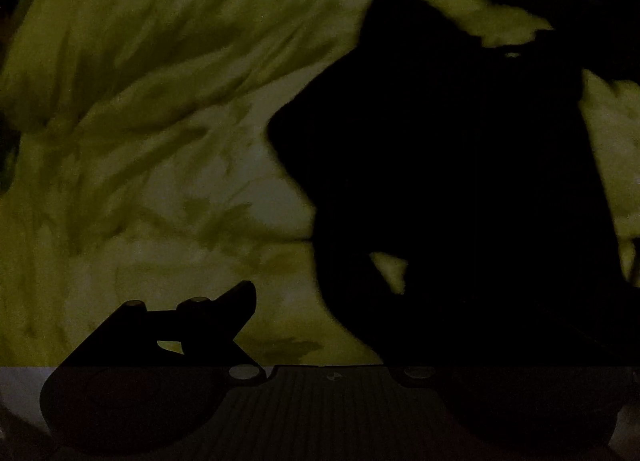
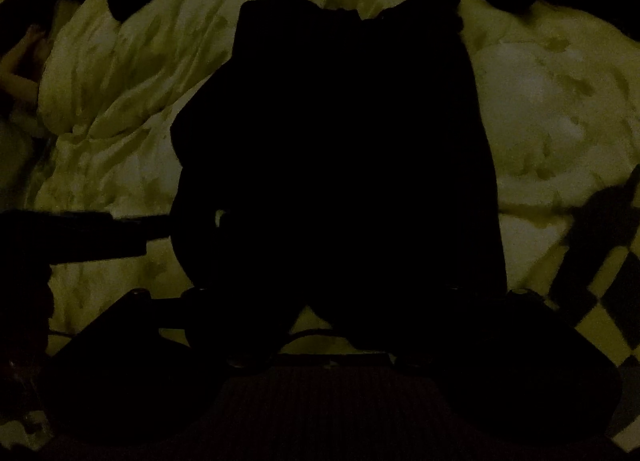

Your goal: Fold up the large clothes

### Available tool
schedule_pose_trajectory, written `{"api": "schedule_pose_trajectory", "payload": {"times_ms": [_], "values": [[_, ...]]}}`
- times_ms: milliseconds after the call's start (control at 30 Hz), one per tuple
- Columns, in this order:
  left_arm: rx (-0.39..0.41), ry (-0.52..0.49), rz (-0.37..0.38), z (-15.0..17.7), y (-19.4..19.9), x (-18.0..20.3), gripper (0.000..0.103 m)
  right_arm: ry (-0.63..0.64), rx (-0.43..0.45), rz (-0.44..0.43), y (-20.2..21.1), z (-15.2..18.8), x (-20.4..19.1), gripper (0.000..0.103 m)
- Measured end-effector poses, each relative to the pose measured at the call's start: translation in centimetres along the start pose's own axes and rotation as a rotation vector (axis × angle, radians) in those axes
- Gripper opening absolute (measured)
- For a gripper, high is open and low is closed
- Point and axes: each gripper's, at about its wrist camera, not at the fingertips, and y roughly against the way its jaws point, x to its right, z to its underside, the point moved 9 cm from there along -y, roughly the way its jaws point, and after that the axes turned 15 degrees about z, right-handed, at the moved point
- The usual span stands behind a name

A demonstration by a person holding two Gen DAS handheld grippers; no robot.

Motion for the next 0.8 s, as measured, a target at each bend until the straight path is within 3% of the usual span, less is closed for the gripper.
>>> {"api": "schedule_pose_trajectory", "payload": {"times_ms": [200,367,500,533,600,633,733,800], "values": [[-0.022,0.197,0.083,0.5,-1.8,-4.5,0.103,-0.053,-0.04,-0.041,-1.7,-1.3,-0.9,0.081],[-0.071,0.188,0.143,0.4,-4.7,-2.7,0.103,-0.066,-0.115,-0.07,-4.4,-1.4,-2.8,0.08],[-0.124,0.131,0.075,0.8,-8.2,-1.8,0.103,-0.02,-0.167,-0.065,-7.4,-1.2,-4.9,0.079],[-0.123,0.113,0.068,0.7,-8.7,-1.6,0.103,-0.006,-0.183,-0.063,-8.1,-1.0,-5.3,0.076],[-0.102,0.072,0.065,0.5,-8.9,-1.1,0.103,0.038,-0.211,-0.026,-9.8,-0.4,-5.7,0.041],[-0.096,0.055,0.067,0.3,-8.8,-0.9,0.097,0.051,-0.22,-0.012,-10.2,-0.2,-5.7,0.02],[-0.051,0.085,0.099,-0.4,-7.6,-1.6,0.062,0.0,-0.174,-0.043,-8.9,-0.9,-5.1,0.018],[-0.028,0.164,0.139,-0.6,-6.7,-2.9,0.049,-0.027,-0.132,-0.071,-7.1,-1.8,-4.2,0.017]]}}
